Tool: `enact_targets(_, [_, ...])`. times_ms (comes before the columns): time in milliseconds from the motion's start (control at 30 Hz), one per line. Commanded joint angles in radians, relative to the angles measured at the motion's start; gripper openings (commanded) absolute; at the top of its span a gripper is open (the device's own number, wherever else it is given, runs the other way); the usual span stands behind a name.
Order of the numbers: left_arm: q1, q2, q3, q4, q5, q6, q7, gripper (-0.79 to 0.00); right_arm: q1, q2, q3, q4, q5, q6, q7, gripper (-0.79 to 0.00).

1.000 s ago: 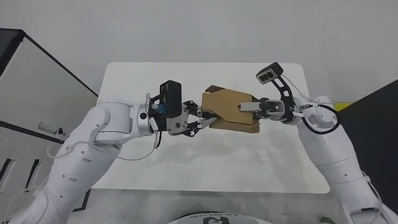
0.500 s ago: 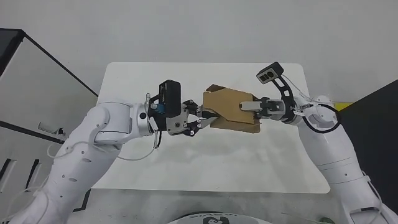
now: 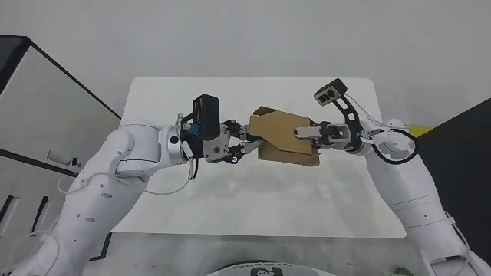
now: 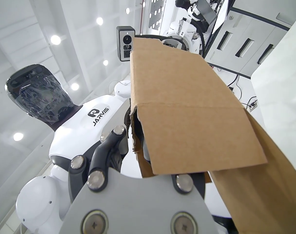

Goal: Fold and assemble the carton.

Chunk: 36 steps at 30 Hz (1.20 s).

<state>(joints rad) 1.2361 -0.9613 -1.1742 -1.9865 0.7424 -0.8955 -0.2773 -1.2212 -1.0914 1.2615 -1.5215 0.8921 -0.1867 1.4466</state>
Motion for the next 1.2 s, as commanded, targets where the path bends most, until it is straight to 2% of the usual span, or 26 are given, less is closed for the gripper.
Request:
enact_targets(0, [0.014,0.004,-0.035,-0.002,-0.001,-0.002,0.019,-0.785,0.002,0.000,0.003,0.009,0.033,0.030,0.022,-0.785])
enact_targets(133, [0.053,0.013,-0.105,-0.015,-0.005,-0.014,0.040,-0.785,0.024,-0.001,-0.006,0.046,0.127,0.145,0.089,-0.785])
enact_targets(233, [0.086,0.019,-0.147,-0.025,-0.005,-0.018,0.045,-0.785,0.046,-0.001,-0.041,0.054,0.183,0.242,0.089,-0.785])
enact_targets(300, [0.102,0.022,-0.168,-0.039,0.006,-0.015,0.041,-0.785,0.050,-0.001,-0.041,0.058,0.184,0.244,0.089,-0.785])
enact_targets(533, [0.102,0.022,-0.168,-0.039,0.006,-0.015,0.041,-0.785,0.050,-0.001,-0.041,0.058,0.184,0.244,0.089,-0.785])
enact_targets(800, [0.120,0.021,-0.178,-0.060,0.021,-0.004,0.059,-0.785,0.060,-0.016,-0.124,0.118,0.346,0.468,0.089,-0.785])
enact_targets(1167, [0.116,0.018,-0.176,-0.067,0.061,0.015,0.079,-0.785,0.099,-0.004,-0.260,0.131,0.415,0.471,0.089,-0.785])
